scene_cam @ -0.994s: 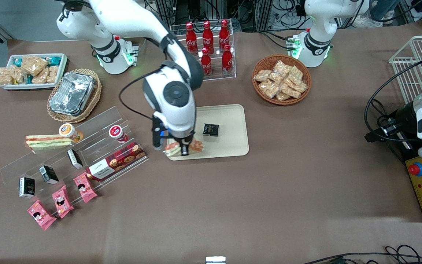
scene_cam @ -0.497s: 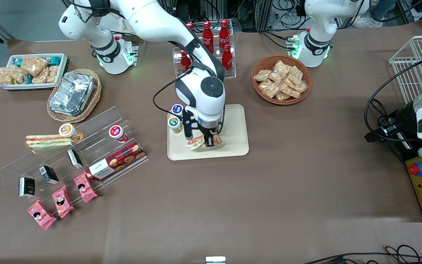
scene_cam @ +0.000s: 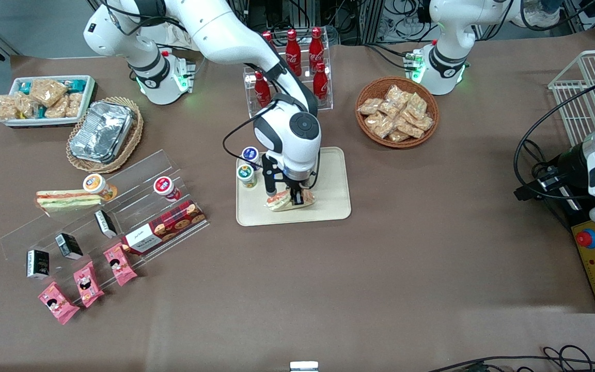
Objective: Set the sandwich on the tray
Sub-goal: 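Lower the sandwich onto the tray and open the right gripper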
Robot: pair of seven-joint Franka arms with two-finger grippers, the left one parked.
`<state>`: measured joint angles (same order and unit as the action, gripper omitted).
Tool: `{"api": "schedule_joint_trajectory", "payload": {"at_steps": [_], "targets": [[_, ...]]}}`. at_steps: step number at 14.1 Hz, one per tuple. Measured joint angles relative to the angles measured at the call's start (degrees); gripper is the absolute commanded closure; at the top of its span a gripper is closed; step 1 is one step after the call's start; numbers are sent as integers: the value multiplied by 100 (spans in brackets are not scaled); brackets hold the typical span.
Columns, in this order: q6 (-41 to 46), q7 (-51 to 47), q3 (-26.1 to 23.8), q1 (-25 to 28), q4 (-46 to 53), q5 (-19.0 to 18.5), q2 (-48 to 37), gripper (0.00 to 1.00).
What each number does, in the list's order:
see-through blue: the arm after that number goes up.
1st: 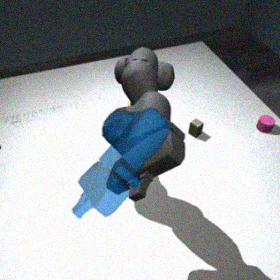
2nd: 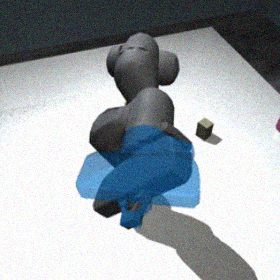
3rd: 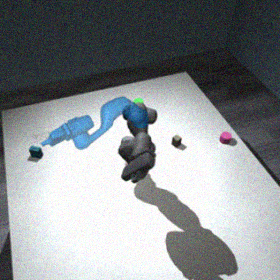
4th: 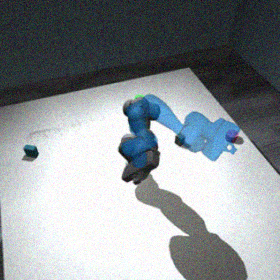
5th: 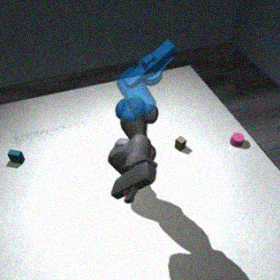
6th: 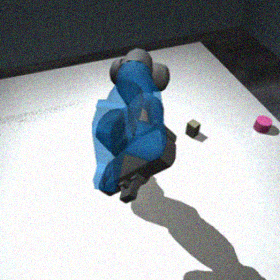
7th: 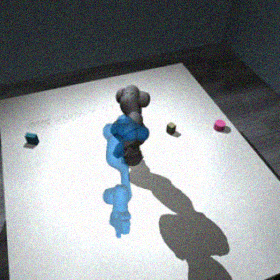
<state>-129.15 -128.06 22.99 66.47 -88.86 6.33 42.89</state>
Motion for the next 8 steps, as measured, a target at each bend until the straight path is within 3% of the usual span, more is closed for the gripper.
{"api": "schedule_joint_trajectory", "payload": {"at_steps": [1, 2, 3, 4, 5, 8], "targets": [[-45, -11, 0, 6, -1, 0, 40, 96], [-65, -20, 0, 7, -1, 0, 73, 79], [-67, -44, 5, 6, -2, 0, 95, 57], [-67, -84, 18, -2, -4, 0, 103, 16], [-67, -102, 33, -19, -6, 0, 106, 1], [-69, -104, 45, -60, -7, 0, 126, 1]]}}
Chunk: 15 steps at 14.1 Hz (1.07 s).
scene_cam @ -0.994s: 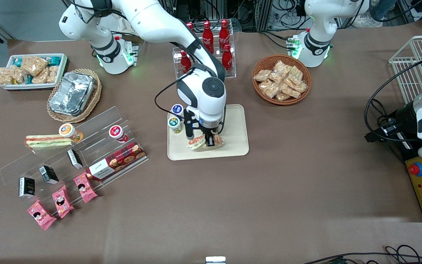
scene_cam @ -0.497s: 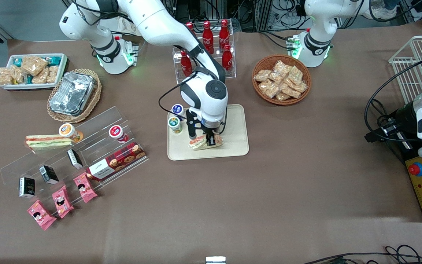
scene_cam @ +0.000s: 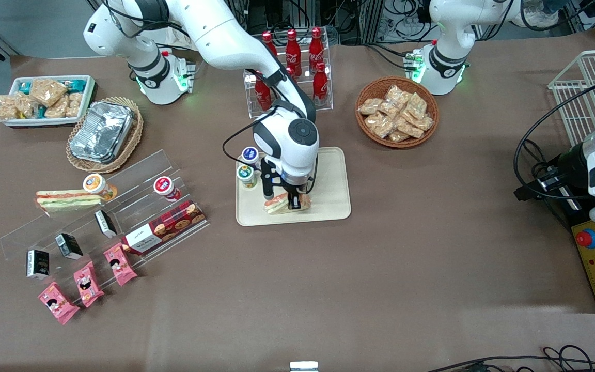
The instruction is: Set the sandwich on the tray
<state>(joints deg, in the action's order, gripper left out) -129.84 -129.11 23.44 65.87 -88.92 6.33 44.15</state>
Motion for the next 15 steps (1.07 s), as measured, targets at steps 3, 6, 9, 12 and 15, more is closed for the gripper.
{"api": "schedule_joint_trajectory", "payload": {"at_steps": [3, 6, 9, 12, 15], "targets": [[-4, -4, -3, 10, 1, 0, 11, 1], [-9, -4, 1, 10, 18, 0, 10, 1], [-6, -4, 28, 8, 49, 0, -35, 1], [158, 101, 94, -26, 105, 0, -229, 1], [701, 526, 126, -249, 157, 0, -722, 1]]}}
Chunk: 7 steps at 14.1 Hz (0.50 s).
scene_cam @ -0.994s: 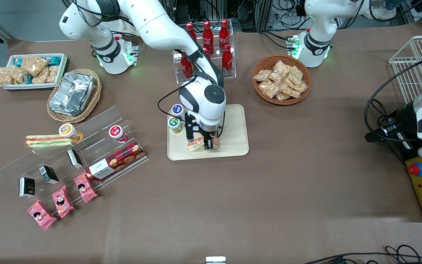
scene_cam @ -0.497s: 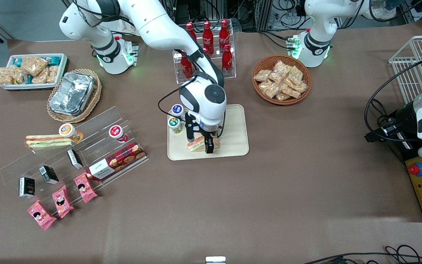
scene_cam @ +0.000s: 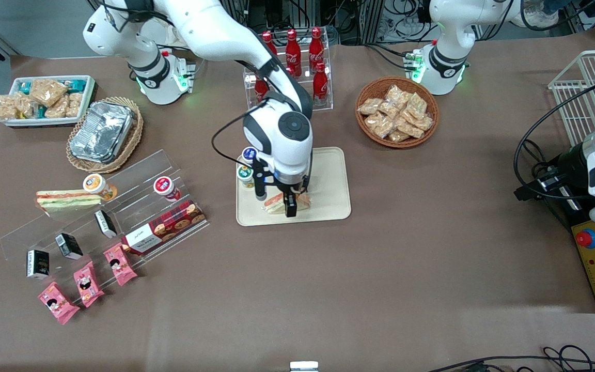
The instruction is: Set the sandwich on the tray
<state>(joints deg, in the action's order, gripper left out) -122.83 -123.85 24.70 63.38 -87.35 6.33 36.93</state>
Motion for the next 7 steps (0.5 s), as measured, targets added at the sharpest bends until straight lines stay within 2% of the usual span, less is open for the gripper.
{"api": "schedule_joint_trajectory", "payload": {"at_steps": [4, 7], "targets": [[941, 1032, 13, -584, 42, 2, -911, 1], [1729, 2329, 61, -974, 54, -57, -1585, 1]]}}
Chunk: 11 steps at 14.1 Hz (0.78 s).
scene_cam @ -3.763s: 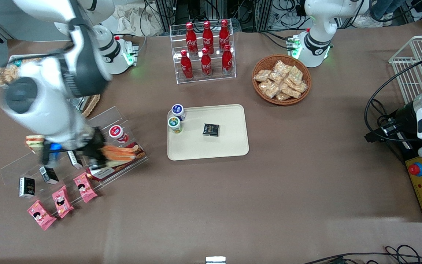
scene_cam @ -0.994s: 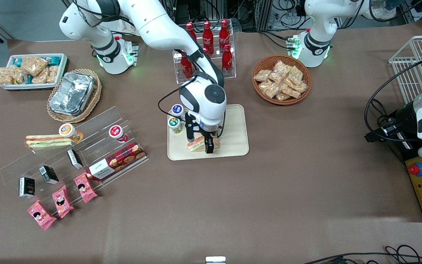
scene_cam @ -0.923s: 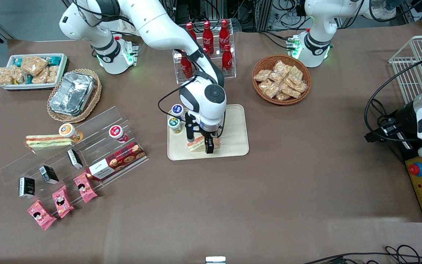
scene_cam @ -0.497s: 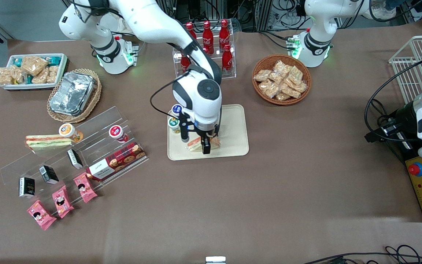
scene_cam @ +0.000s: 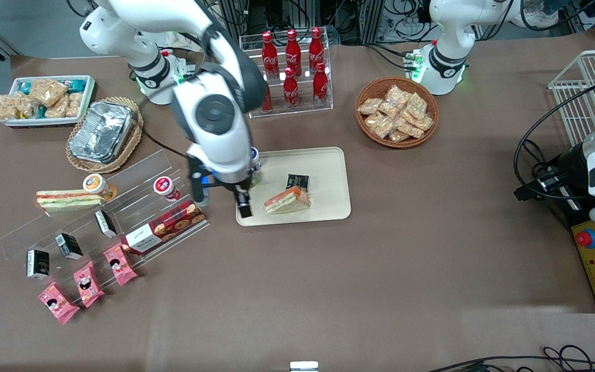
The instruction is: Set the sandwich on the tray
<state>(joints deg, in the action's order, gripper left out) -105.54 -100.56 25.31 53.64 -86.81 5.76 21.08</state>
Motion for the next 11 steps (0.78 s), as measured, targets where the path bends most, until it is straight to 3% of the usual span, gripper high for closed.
{"api": "schedule_joint_trajectory", "payload": {"at_steps": [3, 11], "targets": [[598, 1509, 310, -104, -2, -336, -528, 1], [537, 4580, 1133, -129, 29, -849, -1195, 1]]}}
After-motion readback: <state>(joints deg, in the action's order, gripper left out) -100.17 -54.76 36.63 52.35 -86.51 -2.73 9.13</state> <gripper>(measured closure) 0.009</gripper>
